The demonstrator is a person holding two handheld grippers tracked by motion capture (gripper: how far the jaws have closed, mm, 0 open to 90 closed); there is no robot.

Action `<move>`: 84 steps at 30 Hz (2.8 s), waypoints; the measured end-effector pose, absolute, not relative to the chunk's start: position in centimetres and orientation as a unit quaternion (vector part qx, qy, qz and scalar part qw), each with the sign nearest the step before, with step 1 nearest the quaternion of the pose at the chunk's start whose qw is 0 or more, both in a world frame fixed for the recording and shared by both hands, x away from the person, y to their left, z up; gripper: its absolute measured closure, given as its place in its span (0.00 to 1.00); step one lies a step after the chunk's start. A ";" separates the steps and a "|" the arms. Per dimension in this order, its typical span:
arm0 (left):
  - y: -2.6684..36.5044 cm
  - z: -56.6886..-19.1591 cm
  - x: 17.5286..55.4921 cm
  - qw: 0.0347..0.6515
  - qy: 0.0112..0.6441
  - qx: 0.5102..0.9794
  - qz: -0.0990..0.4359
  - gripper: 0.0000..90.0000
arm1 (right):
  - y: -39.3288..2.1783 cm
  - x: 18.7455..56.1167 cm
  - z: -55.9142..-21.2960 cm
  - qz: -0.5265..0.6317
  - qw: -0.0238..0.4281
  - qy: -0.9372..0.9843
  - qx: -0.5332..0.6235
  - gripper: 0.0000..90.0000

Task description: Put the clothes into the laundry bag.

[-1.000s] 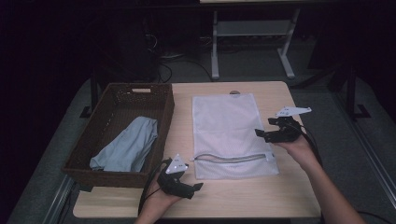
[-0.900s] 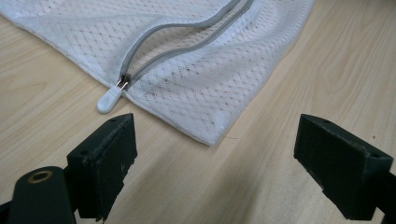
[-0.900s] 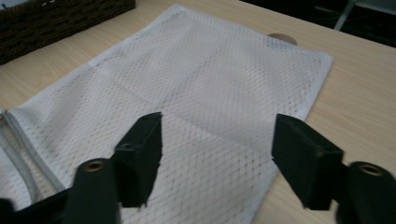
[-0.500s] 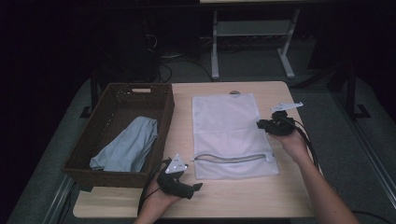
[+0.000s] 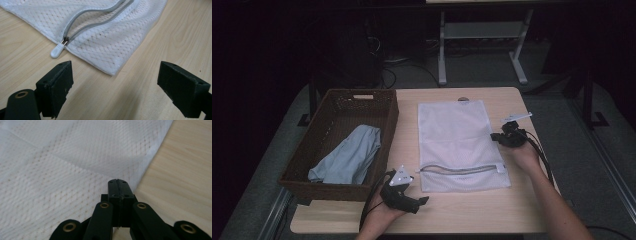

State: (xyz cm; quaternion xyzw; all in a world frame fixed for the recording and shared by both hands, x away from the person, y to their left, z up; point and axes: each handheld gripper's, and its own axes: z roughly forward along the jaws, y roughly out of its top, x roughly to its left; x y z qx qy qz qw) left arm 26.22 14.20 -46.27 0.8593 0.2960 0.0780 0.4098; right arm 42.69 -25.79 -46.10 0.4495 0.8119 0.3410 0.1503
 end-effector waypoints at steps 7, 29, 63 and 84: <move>14.2 -46.3 26.3 0.409 0.295 0.860 0.077 0.14 | -26.0 42.7 -46.8 0.327 0.135 0.820 0.450 0.99; 14.0 -46.5 26.2 0.404 0.293 0.863 0.074 0.14 | -28.9 42.2 -46.6 0.304 0.143 0.821 0.462 0.99; 14.1 -46.4 26.2 0.404 0.293 0.863 0.076 0.14 | -35.6 41.0 -46.3 0.268 0.165 0.799 0.513 0.99; 14.1 -46.4 26.2 0.403 0.293 0.864 0.075 0.14 | -38.9 40.4 -46.3 0.260 0.183 0.776 0.544 0.99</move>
